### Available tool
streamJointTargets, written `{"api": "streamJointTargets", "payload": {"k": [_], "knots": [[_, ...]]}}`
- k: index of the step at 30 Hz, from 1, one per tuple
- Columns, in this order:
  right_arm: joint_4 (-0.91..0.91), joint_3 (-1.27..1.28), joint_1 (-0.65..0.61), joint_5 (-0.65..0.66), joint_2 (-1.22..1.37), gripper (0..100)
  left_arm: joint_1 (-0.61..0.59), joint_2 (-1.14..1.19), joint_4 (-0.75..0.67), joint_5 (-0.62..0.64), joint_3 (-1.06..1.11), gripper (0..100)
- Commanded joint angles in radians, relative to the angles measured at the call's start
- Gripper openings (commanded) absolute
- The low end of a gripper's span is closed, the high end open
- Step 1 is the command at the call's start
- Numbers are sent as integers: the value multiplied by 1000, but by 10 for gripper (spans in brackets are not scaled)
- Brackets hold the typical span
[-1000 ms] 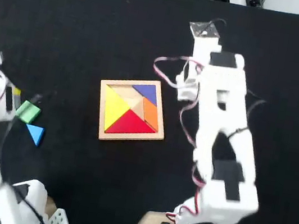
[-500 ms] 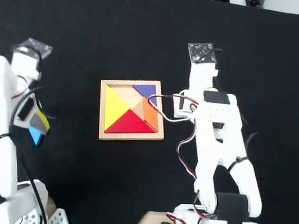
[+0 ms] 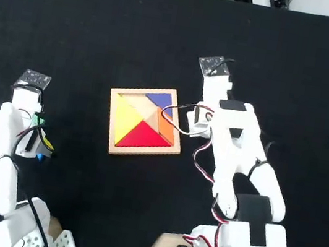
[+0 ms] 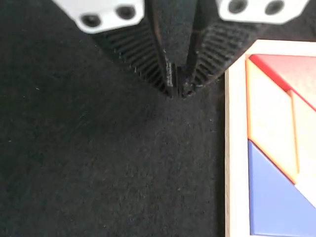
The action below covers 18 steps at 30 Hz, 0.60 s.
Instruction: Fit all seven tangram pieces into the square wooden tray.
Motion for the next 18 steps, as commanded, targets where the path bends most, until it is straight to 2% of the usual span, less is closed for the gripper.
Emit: {"api": "streamJointTargets", "payload": {"k": [1,5,7,12,18], "knots": [[-9,-76,11,8,-5,14,-5,-6,-8,41,-54,275],[-9,-76,9,8,-2,14,-18,-2,-3,290,-216,275],[-9,-76,8,8,-1,14,4,17,-6,307,-249,275],[-9,-73,9,8,-1,13,36,181,-5,132,-328,275],[-9,-71,6,8,1,13,-42,454,-2,12,-575,276]]}}
